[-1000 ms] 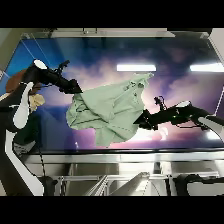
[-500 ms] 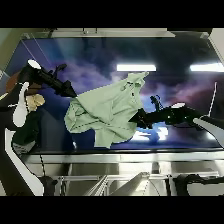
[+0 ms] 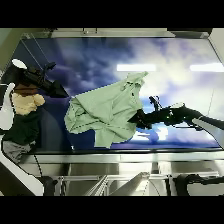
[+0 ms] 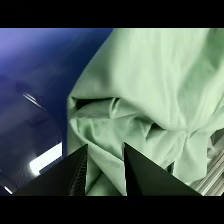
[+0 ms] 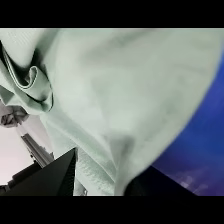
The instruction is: Fold the shirts.
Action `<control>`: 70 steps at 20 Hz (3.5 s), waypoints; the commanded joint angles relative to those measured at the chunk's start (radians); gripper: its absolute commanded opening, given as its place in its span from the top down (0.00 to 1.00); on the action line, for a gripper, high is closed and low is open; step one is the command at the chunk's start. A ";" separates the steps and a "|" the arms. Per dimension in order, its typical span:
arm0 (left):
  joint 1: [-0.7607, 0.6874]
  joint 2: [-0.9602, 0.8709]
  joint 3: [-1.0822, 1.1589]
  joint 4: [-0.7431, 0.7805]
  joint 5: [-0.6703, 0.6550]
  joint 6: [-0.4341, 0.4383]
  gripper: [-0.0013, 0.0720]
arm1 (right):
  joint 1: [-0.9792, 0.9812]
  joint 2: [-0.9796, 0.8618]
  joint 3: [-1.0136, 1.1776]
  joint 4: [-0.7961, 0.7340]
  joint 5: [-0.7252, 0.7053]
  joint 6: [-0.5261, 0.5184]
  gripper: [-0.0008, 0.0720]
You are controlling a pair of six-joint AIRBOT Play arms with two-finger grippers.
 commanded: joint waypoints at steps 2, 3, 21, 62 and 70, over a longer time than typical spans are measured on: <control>-0.032 -0.015 -0.072 -0.002 0.130 0.086 0.65 | 0.003 0.001 0.001 0.003 -0.007 0.000 0.48; -0.043 -0.016 -0.072 -0.002 0.163 0.101 0.65 | 0.005 0.001 0.001 0.003 -0.007 -0.001 0.48; -0.004 -0.013 0.020 -0.007 0.060 0.044 0.10 | 0.027 0.001 0.001 0.010 0.001 0.000 0.48; -0.676 0.097 -0.361 -0.270 0.282 -0.045 0.03 | -0.410 0.540 0.137 -0.544 0.238 0.166 0.96; -0.778 -0.096 -0.124 -0.270 0.019 -0.100 0.97 | -0.410 0.540 0.138 -0.544 0.238 0.143 0.96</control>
